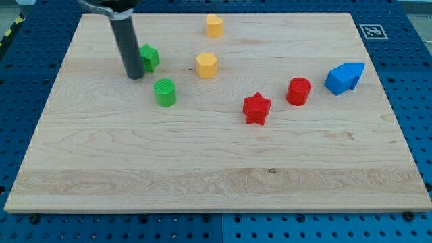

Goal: Move the yellow heart slightly down

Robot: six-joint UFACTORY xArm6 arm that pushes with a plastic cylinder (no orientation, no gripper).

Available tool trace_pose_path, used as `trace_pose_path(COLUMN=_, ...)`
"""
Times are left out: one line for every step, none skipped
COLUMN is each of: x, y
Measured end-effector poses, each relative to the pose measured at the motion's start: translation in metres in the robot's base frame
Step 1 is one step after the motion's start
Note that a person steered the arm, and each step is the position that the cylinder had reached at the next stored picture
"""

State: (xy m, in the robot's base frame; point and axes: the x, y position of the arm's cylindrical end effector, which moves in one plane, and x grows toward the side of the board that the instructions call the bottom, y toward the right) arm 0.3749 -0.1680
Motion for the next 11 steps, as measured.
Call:
trace_pose_path(x=-0.008, y=-0.042)
trace_pose_path(x=-0.066, y=-0.057)
trace_pose_path(x=-0.126, y=-0.057)
trace_pose_path(x=-0.170, y=-0.035)
trace_pose_path(x=-0.184, y=-0.009)
trace_pose_path(x=-0.184, y=-0.009)
trace_pose_path(x=-0.183, y=0.012)
trace_pose_path(x=-0.182, y=0.072)
trace_pose_path(x=-0.182, y=0.141)
trace_pose_path(x=-0.178, y=0.151)
trace_pose_path(x=-0.167, y=0.151)
